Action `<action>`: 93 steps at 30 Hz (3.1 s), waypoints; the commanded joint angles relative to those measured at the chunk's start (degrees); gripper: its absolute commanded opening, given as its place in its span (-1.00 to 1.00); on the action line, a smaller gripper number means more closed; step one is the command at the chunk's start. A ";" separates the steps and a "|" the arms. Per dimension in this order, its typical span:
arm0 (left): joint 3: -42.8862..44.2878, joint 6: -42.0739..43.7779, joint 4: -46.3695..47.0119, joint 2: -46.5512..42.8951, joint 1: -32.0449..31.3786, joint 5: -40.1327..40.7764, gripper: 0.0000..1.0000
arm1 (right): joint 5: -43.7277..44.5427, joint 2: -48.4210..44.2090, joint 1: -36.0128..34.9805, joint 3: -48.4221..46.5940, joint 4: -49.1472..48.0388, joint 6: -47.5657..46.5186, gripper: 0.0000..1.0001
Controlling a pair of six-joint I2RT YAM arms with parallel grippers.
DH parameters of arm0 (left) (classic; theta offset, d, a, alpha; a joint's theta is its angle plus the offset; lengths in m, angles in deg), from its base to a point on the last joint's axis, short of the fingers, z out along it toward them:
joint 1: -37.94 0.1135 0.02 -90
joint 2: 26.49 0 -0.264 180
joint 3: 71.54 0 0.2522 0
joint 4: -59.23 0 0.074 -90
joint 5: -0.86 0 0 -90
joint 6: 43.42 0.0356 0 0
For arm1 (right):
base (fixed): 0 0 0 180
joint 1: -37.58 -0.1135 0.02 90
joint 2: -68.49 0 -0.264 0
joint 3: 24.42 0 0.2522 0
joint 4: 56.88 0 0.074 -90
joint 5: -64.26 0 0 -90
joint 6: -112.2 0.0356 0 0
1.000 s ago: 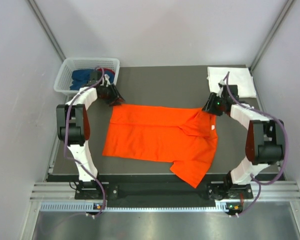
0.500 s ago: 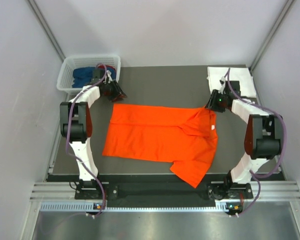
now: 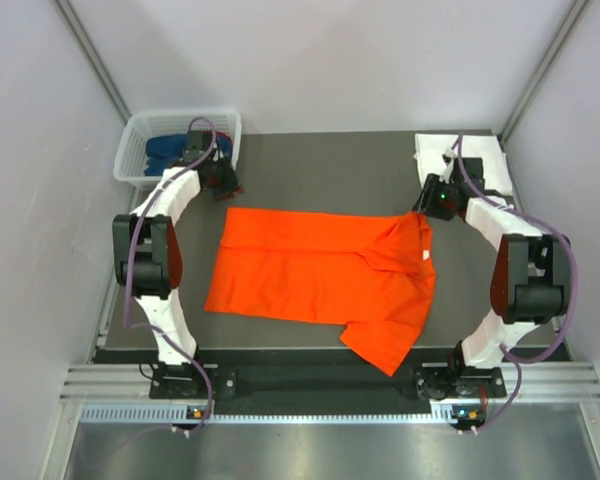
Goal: Fold and stack the t-shirts
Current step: Fold the tshirt
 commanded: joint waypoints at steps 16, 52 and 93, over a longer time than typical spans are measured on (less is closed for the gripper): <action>1.81 3.28 6.57 7.35 -7.39 0.88 -0.23 | -3.29 6.72 0.63 -2.55 -5.71 -0.07 -0.32; 7.87 -0.77 -2.13 10.96 -6.16 10.20 -0.20 | 5.69 -9.99 5.02 11.79 -9.57 8.20 -0.06; 2.86 -1.91 0.25 11.93 -9.41 10.99 -0.20 | 5.67 -2.06 4.85 6.95 -6.07 10.12 -0.83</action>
